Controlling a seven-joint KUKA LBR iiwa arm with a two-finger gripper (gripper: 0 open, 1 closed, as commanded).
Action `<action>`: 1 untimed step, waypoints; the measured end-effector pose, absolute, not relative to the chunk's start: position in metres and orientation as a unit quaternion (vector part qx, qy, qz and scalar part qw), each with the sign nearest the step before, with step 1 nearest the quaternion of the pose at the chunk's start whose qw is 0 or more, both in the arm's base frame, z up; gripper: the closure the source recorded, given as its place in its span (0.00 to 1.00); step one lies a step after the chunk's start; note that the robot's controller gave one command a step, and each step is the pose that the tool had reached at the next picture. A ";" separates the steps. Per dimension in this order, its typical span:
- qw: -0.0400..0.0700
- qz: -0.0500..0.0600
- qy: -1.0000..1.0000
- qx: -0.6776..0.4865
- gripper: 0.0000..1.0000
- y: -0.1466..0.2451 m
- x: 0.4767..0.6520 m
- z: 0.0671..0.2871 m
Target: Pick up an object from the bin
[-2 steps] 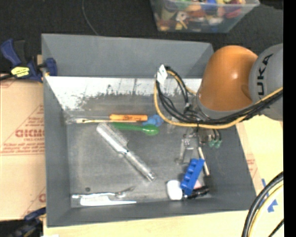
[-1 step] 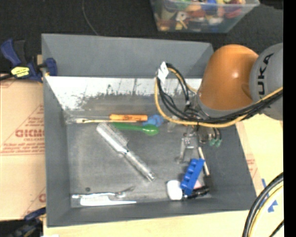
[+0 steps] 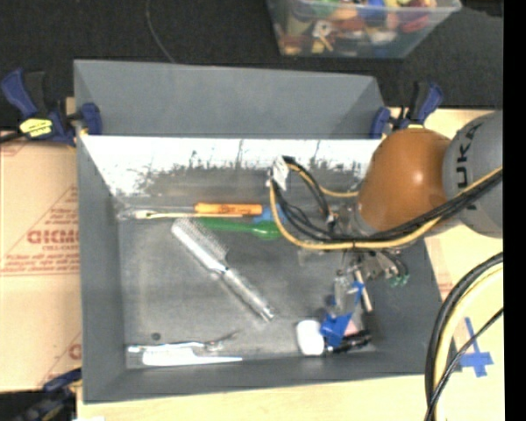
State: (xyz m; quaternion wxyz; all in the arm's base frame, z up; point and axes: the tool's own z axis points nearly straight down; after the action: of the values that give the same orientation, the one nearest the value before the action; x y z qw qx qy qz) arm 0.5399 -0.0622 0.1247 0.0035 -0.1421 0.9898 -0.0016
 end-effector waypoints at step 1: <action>0.004 -0.002 0.974 -0.225 0.00 -0.098 0.538 0.136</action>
Offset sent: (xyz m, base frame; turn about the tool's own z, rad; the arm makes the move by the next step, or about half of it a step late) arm -0.0118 0.0222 -0.0121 -0.5030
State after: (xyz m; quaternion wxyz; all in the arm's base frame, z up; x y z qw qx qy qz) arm 0.5377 -0.0975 0.1363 0.0039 -0.2252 0.9743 -0.0020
